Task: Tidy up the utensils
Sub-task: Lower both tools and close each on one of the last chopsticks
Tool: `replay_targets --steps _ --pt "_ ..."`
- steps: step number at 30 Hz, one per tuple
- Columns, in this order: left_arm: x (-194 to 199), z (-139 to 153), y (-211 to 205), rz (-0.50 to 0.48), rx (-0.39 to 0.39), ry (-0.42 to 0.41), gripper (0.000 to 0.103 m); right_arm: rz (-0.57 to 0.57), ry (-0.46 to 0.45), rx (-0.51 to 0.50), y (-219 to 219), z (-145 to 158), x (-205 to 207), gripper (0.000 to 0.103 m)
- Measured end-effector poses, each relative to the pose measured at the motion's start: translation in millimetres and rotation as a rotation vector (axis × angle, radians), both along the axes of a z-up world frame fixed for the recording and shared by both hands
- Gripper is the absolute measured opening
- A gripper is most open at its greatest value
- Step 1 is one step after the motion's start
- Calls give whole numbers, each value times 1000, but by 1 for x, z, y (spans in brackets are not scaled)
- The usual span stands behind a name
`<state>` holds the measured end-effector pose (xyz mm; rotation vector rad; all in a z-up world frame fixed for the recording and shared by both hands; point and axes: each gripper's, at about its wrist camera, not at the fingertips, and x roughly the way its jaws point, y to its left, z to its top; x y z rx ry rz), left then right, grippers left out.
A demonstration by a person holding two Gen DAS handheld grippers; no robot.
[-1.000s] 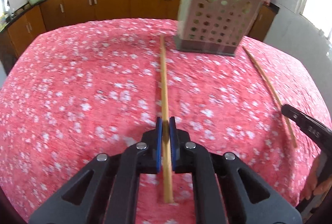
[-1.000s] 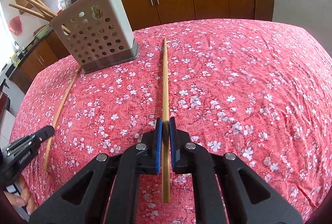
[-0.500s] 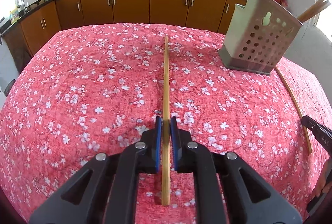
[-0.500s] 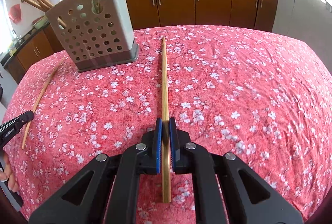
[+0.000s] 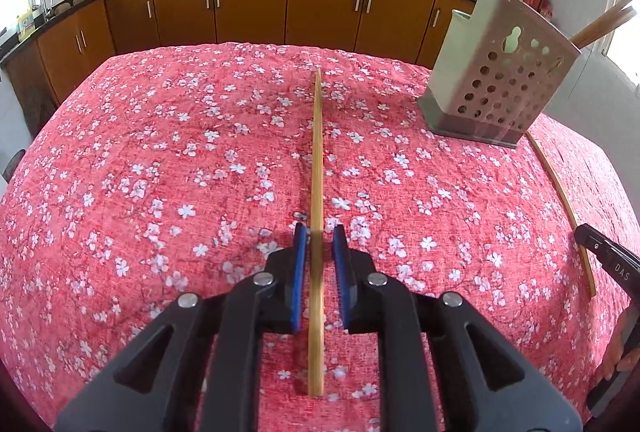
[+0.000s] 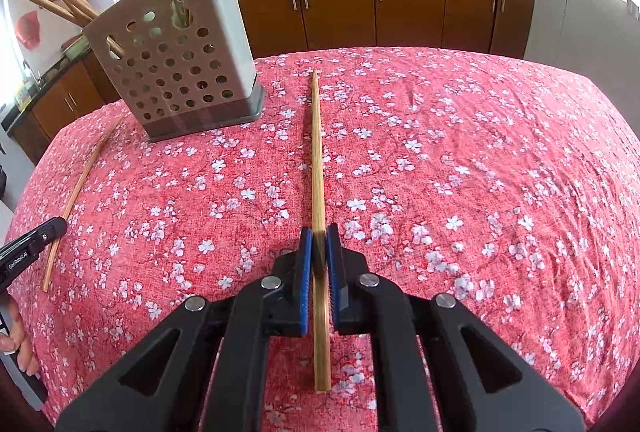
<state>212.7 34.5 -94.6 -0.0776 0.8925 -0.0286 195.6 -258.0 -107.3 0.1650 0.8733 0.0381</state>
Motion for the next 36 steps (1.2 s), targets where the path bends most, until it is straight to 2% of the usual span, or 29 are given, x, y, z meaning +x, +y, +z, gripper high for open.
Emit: replay_targets --steps 6,36 --pt "-1 0 3 0 -20 -1 16 -3 -1 2 0 1 -4 9" --pt "0 0 -1 -2 -11 2 18 -5 -2 15 -1 2 -3 9"
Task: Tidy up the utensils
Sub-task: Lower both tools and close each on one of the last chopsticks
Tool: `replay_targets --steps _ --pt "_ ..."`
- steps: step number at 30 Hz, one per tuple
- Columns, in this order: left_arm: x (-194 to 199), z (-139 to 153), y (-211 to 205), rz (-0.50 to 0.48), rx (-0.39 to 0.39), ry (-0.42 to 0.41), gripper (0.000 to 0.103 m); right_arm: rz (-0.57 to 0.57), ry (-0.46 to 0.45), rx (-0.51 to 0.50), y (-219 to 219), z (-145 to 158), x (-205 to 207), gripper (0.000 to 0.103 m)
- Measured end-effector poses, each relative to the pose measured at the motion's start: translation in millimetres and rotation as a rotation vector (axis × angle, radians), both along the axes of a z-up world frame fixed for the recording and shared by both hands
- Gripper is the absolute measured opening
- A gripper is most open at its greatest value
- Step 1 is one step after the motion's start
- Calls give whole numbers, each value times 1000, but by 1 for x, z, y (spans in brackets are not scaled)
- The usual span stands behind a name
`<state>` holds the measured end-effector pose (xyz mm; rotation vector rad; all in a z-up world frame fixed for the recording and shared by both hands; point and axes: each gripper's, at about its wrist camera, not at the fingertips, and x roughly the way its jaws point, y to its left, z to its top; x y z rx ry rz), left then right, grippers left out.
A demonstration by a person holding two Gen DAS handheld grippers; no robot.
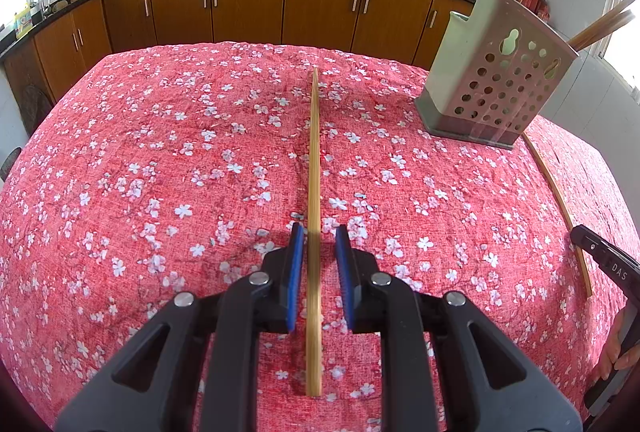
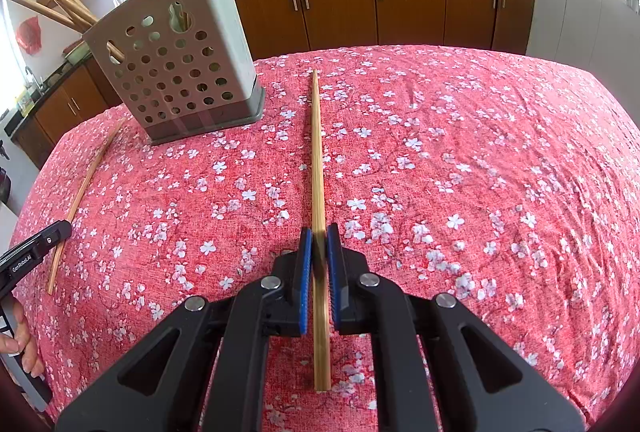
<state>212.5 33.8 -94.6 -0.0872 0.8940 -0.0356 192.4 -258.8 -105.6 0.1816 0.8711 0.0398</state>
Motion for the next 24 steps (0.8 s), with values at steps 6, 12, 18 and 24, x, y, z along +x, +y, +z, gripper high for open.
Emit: replay_targets --steps 6,12,18,24 --pt "0 0 1 0 0 0 18 0 0 0 -1 0 0 9" --pt "0 1 1 -2 -12 0 19 0 0 -2 -1 0 1 9" --pt "-5 0 -9 -65 62 6 20 3 2 -37 2 0 -2 9" --pt "-11 -1 -11 -70 79 8 19 3 2 -32 0 0 -8 9"
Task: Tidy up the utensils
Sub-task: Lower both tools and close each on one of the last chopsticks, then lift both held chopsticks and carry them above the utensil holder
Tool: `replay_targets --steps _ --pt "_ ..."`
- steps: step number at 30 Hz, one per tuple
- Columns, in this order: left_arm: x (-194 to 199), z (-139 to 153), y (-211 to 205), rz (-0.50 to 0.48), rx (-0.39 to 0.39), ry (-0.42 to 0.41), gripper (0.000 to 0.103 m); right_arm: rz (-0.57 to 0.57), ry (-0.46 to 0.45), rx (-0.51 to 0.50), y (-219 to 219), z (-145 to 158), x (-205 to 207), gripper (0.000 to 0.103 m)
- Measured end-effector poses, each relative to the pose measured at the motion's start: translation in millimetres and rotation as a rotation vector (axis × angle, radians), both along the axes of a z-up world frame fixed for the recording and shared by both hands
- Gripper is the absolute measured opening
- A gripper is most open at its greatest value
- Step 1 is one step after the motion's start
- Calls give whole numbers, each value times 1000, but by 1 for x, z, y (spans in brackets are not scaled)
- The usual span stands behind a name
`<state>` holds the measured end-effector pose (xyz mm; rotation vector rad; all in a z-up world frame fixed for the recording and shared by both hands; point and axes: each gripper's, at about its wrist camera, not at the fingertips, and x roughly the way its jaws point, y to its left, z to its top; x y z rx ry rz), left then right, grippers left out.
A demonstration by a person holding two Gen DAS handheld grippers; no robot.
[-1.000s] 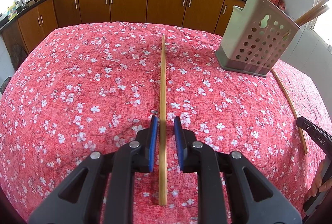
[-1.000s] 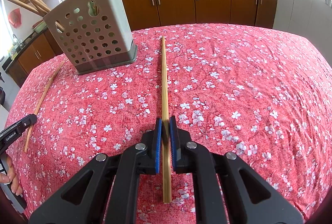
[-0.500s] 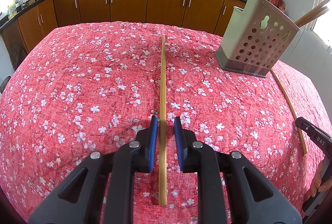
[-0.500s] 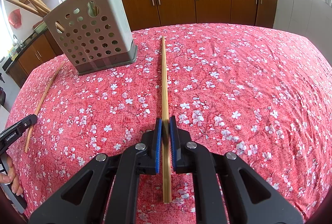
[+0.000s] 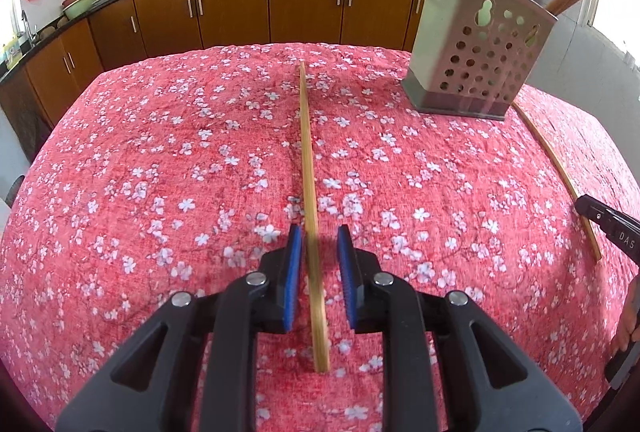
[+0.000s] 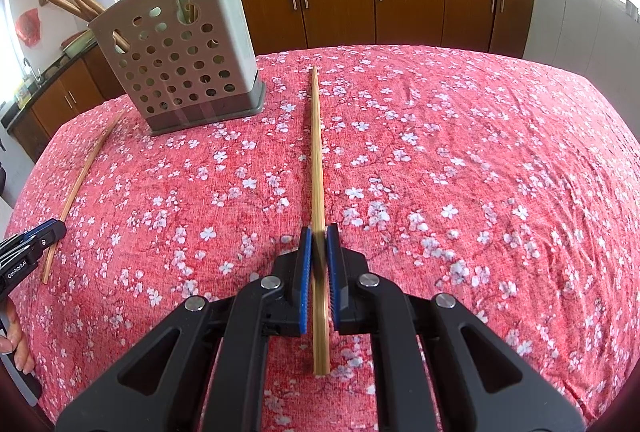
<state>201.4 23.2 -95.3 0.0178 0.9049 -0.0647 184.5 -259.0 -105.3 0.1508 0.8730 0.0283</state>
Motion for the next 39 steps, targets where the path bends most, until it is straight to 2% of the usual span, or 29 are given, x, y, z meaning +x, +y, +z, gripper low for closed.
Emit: replay_targets --steps 10,13,17,20,27,31,39 --pt "-4 1 6 8 0 0 17 3 1 -12 3 2 -3 9" --pt "-3 1 10 22 -7 1 8 7 1 -15 2 2 -1 8" --pt "-6 4 14 17 4 3 8 16 -15 -8 1 7 -7 8" --pt "-13 15 19 19 -6 -24 8 6 -67 10 -5 21 -16 8" --pt "-31 63 23 3 -48 -153 8 -16 -206 21 -18 67 -29 8" --pt "-34 84 22 -1 -63 -207 8 -19 -236 20 -21 79 -30 8" --pt "-31 105 21 8 -71 -256 8 -30 -269 28 -22 94 -31 8"
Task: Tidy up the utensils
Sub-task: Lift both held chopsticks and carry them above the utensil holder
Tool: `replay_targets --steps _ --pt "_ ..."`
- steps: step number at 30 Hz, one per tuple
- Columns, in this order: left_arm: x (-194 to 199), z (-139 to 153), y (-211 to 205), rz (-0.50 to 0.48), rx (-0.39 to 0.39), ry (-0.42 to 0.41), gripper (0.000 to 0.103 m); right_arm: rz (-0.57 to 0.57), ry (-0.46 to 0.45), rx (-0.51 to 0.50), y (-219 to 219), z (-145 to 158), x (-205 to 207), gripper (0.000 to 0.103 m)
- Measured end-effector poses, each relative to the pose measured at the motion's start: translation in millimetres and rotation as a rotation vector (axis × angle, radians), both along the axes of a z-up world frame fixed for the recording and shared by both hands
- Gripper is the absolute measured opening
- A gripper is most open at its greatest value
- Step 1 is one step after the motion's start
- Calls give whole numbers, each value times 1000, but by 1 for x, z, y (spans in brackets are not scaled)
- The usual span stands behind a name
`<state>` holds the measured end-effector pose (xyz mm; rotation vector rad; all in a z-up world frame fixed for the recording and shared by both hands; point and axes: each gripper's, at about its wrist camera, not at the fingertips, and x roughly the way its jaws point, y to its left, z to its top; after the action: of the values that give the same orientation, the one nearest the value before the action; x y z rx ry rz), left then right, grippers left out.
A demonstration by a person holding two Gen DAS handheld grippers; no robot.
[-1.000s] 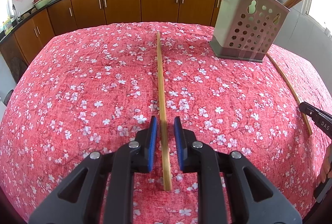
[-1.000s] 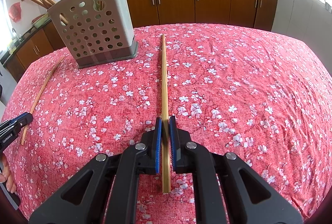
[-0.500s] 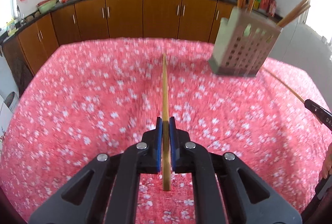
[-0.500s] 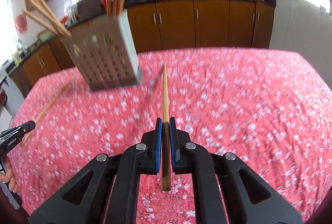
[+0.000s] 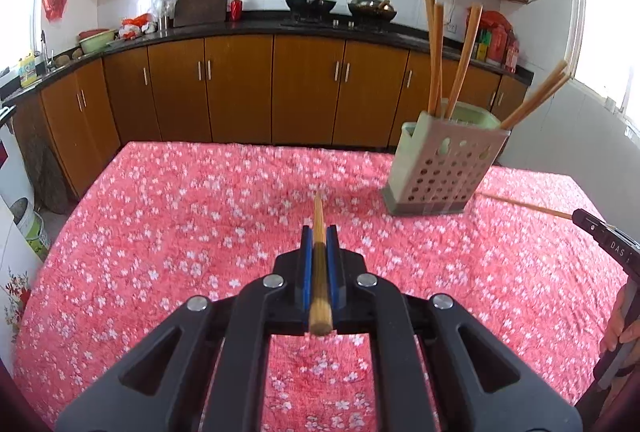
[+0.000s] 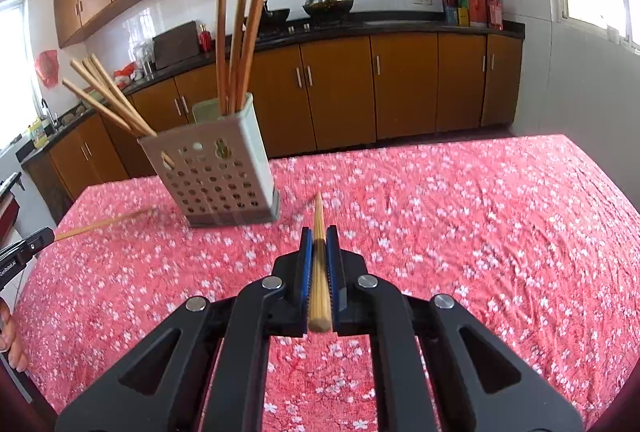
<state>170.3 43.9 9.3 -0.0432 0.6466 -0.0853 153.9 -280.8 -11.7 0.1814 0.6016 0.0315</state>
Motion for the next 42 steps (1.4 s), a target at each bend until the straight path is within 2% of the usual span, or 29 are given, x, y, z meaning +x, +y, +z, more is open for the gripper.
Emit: replay_targets --steps 7,14,21,28,36,42 --pt "-5 46 3 -7 -17 -108 8 -6 -117 37 -8 44 -6 8" --pt "-6 76 -2 -12 -30 -162 8 14 -175 56 -7 75 -8 8" --pt "-9 106 -23 -61 -51 -226 8 65 -260 96 3 107 -6 8" --pt "-1 146 -54 -120 -140 -326 8 79 -398 121 13 147 -2 8" --pt "19 180 -85 -111 -162 -463 8 44 -500 109 17 162 17 8" --pt "49 172 -91 -81 -159 -463 8 34 -519 86 19 149 40 8"
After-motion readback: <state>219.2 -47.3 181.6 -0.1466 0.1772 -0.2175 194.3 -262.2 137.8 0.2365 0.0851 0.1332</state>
